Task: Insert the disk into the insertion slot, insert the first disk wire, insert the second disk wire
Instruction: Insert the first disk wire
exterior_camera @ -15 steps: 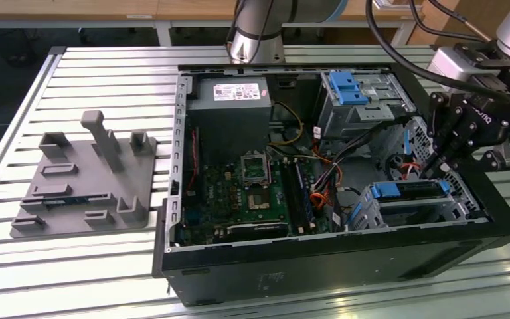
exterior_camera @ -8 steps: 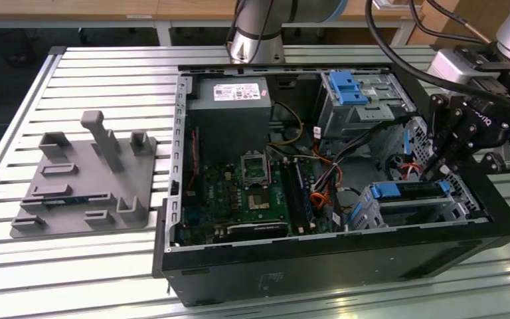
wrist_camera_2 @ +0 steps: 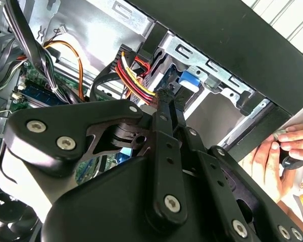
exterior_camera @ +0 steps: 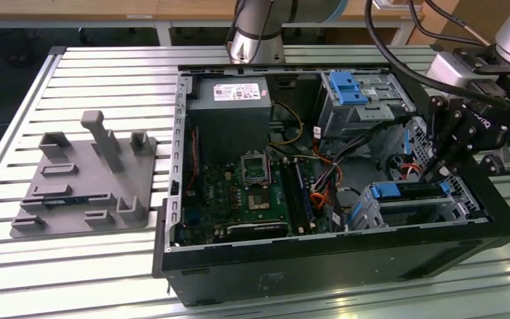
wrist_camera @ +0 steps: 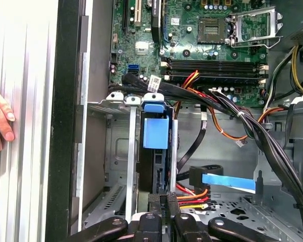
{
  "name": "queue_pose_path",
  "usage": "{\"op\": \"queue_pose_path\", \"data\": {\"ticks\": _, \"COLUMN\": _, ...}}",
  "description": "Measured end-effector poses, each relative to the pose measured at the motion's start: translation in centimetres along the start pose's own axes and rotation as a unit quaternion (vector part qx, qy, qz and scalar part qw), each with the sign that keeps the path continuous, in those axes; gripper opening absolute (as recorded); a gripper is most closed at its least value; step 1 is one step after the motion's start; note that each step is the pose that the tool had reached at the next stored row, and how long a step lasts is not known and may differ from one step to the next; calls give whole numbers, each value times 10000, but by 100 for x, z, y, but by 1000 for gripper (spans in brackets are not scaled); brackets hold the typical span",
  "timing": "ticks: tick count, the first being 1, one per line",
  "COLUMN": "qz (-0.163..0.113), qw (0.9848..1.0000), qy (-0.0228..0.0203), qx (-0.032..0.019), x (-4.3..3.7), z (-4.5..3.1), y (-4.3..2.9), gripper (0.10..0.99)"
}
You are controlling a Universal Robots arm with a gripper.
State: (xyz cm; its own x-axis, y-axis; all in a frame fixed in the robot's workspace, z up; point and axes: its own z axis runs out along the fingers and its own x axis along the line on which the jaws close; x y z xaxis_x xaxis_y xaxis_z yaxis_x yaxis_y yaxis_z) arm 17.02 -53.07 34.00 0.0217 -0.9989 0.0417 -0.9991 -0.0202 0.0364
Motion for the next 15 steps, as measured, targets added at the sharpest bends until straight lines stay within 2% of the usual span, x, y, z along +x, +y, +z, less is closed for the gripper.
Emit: {"op": "queue_pose_path", "data": {"ticks": 15, "qz": 9, "qw": 10000, "qy": 0, "qx": 0, "x": 7, "z": 50, "y": -2, "gripper": 165}}
